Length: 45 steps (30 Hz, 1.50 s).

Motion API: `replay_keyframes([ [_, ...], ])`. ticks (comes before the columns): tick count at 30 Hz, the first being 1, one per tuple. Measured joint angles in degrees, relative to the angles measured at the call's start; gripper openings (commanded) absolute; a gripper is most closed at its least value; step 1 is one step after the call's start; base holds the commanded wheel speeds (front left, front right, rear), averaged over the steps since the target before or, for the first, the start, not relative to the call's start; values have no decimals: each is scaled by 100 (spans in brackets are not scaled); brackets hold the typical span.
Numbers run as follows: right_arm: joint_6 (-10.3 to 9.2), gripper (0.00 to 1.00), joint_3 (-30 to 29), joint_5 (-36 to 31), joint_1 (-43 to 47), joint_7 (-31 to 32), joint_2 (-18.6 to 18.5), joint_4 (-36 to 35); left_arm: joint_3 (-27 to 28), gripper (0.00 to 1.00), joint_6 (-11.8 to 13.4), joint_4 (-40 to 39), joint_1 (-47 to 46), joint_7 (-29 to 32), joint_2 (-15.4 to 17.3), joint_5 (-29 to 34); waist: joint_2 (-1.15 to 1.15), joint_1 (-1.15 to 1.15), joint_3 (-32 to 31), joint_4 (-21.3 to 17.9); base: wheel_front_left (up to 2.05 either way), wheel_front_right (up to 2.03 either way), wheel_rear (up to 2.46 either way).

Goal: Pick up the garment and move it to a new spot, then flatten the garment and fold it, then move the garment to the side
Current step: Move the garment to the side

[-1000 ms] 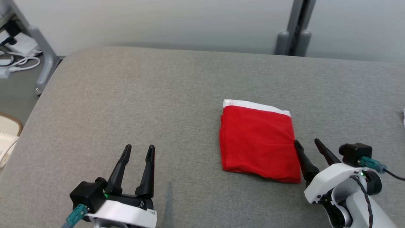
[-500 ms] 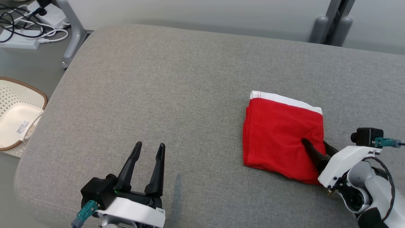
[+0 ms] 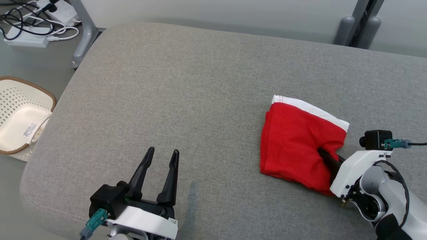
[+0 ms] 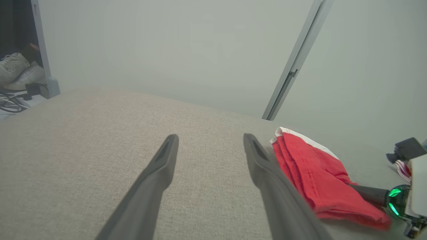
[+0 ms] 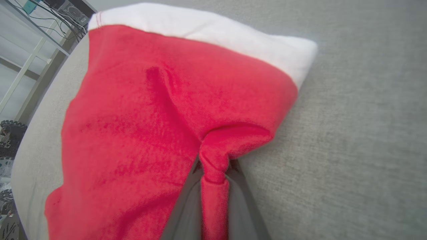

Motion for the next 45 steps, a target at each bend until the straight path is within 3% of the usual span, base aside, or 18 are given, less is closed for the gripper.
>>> replay_keyframes([
  [7, 1, 0, 413, 59, -71, -281, -232, 87, -152, 100, -29, -71, 1, 0, 3, 37, 0, 0, -103, -193, 0, 0, 0],
  [11, 0, 0, 675, -12, -195, -337, -552, 77, -231, 100, -30, -124, -8, 0, 4, 63, 0, 0, -121, -382, 0, 0, 0],
  [18, 1, 0, 1363, -399, -663, -334, -1385, -509, -486, 100, -92, -200, -160, 0, 2, 245, 0, 0, 59, -821, 0, 0, 0],
  [26, 0, 0, 1873, -1013, -1547, -339, -2664, -1484, -871, 100, -237, -236, -778, 0, 1, 409, 0, 0, 684, -1342, 0, 0, 0],
  [33, 1, 0, 1727, -1280, -1926, -270, -3850, -2241, -1372, 100, -341, -194, -1555, 0, -4, 444, 0, 0, 1402, -1719, 0, 0, 0],
  [35, 1, 0, 1657, -1279, -1924, -229, -4028, -2319, -1435, 100, -353, -196, -1649, 0, -2, 430, 0, 0, 1498, -1761, 0, 0, 0],
  [45, 1, 0, 899, -1218, -1382, -85, -5467, -2598, -1734, 100, -381, -167, -1983, 0, -3, 291, 0, 0, 2053, -1939, 0, 0, 0],
])
